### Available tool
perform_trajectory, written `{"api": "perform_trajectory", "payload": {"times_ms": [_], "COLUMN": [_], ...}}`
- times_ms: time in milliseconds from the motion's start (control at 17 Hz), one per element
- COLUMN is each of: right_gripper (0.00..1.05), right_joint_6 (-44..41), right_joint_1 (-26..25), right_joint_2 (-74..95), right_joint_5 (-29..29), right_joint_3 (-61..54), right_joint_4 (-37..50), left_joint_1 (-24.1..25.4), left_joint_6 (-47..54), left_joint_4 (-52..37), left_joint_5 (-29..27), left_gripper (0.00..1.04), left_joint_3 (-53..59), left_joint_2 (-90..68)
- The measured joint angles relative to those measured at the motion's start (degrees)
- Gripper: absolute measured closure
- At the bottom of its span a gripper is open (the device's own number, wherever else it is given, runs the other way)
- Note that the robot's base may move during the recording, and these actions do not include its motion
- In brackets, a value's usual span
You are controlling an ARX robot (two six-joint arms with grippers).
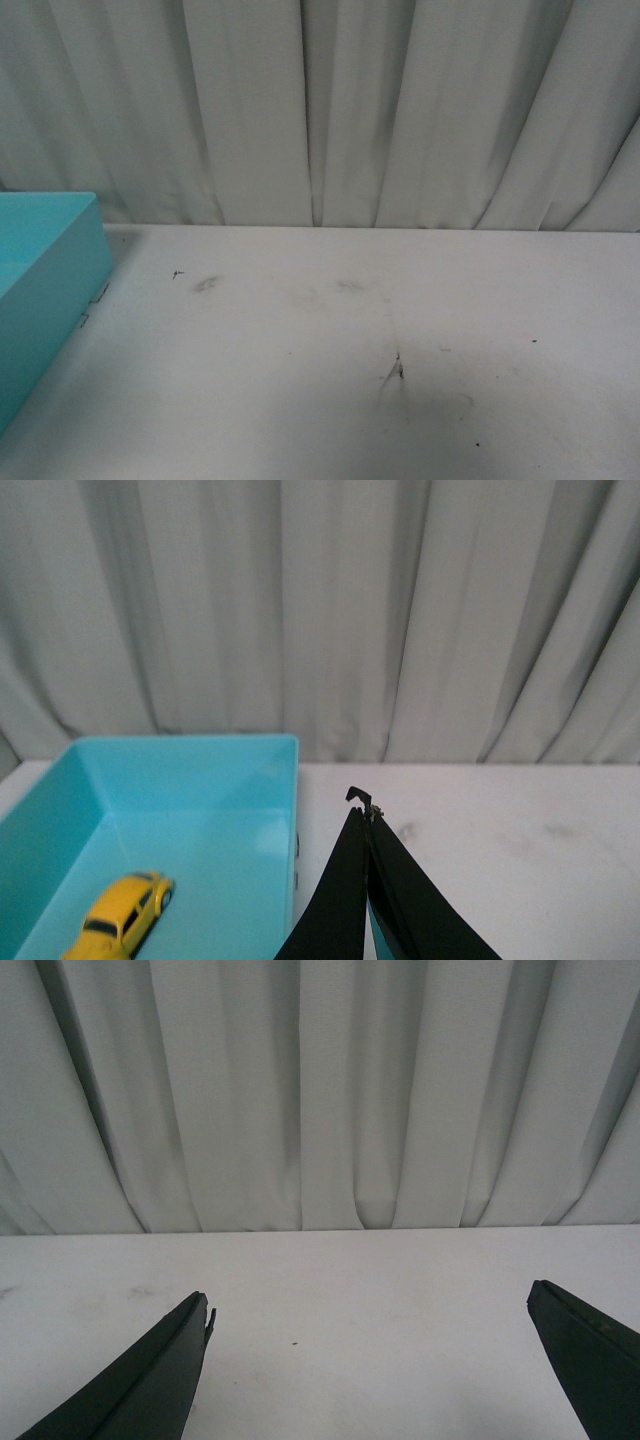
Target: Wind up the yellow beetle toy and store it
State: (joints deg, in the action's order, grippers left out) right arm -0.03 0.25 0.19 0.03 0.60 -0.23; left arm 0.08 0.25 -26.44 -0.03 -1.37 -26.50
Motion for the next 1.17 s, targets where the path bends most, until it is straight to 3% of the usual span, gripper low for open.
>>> {"api": "perform_trajectory", "payload": {"times_ms": [822, 881, 1174], "right_gripper": [0.06, 0.06, 0.06], "right_joint_6": [0.00, 0.00, 0.00], "right_joint_1": [0.00, 0.00, 0.00], "right_joint_2": [0.00, 0.00, 0.00], "right_joint_5": [0.00, 0.04, -0.02], "right_joint_3": [0.00, 0.00, 0.00], "right_joint_4": [0.00, -0.02, 0.02], "left_joint_1": [-0.04, -0.04, -0.09], "left_joint_6": [0.00, 0.00, -0.07], "left_joint_4": [15.91, 27.23, 26.58], "left_joint_5": [0.00, 0.11, 0.02], "left_gripper": [1.03, 1.03, 1.02], "left_joint_3": [0.79, 0.74, 0.74], "left_joint_2": [16.02, 24.57, 26.14]}}
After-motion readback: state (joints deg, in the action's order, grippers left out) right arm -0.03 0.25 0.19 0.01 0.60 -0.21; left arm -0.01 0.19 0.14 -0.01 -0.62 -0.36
